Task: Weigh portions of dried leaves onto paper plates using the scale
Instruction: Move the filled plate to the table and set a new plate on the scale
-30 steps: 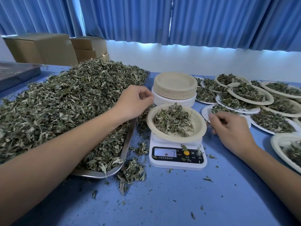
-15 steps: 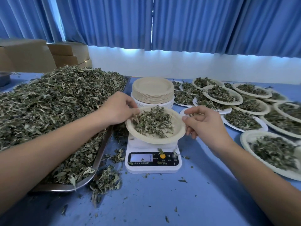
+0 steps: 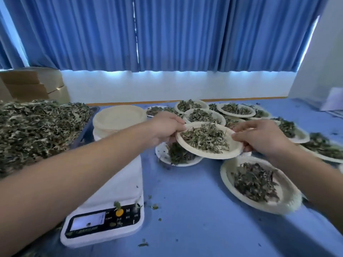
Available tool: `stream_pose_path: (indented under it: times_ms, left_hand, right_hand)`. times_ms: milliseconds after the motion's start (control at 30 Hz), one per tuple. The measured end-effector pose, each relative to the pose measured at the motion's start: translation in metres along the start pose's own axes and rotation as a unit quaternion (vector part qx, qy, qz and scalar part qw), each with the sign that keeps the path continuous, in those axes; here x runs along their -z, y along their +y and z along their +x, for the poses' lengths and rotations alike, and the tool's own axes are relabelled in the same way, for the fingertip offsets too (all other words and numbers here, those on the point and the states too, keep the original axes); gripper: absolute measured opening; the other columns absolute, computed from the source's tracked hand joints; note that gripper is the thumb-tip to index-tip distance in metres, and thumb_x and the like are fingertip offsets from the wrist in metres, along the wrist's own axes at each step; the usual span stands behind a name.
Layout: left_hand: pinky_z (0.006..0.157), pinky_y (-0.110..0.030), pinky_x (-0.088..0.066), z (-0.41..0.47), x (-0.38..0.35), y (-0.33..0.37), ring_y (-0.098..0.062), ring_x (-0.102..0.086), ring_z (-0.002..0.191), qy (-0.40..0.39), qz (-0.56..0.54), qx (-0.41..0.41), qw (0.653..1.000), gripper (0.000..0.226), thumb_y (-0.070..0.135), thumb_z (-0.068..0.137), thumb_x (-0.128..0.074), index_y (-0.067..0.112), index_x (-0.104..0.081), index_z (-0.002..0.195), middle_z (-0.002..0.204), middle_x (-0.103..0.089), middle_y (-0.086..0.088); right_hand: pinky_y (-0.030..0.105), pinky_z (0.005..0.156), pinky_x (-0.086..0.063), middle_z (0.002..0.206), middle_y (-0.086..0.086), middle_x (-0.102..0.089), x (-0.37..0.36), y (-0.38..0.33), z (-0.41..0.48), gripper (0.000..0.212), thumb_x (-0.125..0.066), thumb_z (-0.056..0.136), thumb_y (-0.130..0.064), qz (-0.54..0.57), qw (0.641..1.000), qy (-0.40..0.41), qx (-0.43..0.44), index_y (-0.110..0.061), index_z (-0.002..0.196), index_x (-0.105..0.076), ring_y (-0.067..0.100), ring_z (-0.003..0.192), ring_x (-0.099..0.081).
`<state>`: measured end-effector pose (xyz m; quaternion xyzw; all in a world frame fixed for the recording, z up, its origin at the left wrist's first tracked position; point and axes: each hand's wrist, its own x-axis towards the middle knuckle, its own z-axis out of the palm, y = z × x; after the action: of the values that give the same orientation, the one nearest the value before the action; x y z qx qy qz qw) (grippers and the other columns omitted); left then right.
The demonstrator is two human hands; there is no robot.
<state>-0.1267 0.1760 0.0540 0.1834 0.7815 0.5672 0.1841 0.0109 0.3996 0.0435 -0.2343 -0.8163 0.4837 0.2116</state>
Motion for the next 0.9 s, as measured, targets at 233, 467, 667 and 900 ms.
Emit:
stream_pose_path:
  times_ms: [233, 467, 667, 900]
  left_hand:
    - [0.078, -0.040, -0.059, 0.077, -0.116, 0.039, -0.024, -0.060, 0.070, -0.012, 0.087, -0.035, 0.996, 0.012, 0.000, 0.089, -0.070, 0.001, -0.067, 0.100, 0.086, -0.067, -0.014]
    - [0.072, -0.031, -0.061, 0.129, -0.170, 0.065, -0.025, -0.068, 0.068, -0.009, 0.165, -0.011, 0.986, 0.021, 0.007, 0.087, -0.076, -0.005, -0.067, 0.101, 0.087, -0.074, -0.017]
    - [0.047, -0.025, -0.048, 0.139, -0.183, 0.069, -0.018, -0.062, 0.062, 0.016, 0.334, -0.051, 0.941, 0.036, 0.008, 0.081, -0.075, -0.001, -0.064, 0.115, 0.078, -0.067, -0.007]
    - [0.075, -0.036, -0.058, 0.136, -0.165, 0.064, -0.023, -0.065, 0.085, 0.010, 0.337, -0.131, 0.932, 0.014, 0.013, 0.092, -0.066, 0.006, -0.070, 0.103, 0.096, -0.068, -0.005]
  right_hand:
    - [0.025, 0.045, -0.044, 0.050, 0.007, -0.060, 0.079, 0.049, 0.072, 0.009, -0.079, 0.083, -0.004, -0.073, 0.989, 0.124, -0.034, -0.007, 0.091, -0.076, 0.019, 0.038, -0.049]
    - [0.027, 0.057, -0.045, 0.063, 0.002, -0.062, 0.111, 0.067, 0.132, 0.005, -0.080, 0.082, -0.010, -0.187, 0.969, 0.160, -0.005, -0.012, 0.086, -0.078, 0.021, 0.051, -0.058]
    - [0.030, 0.074, -0.042, 0.072, -0.004, -0.061, 0.112, 0.078, 0.158, 0.006, -0.076, 0.085, -0.012, -0.266, 0.956, 0.125, -0.007, -0.016, 0.090, -0.078, 0.025, 0.075, -0.057]
    - [0.032, 0.079, -0.046, 0.090, 0.003, -0.070, 0.083, 0.055, 0.145, 0.013, -0.063, 0.089, -0.011, -0.269, 0.944, 0.154, 0.111, -0.020, 0.092, -0.072, 0.026, 0.089, -0.063]
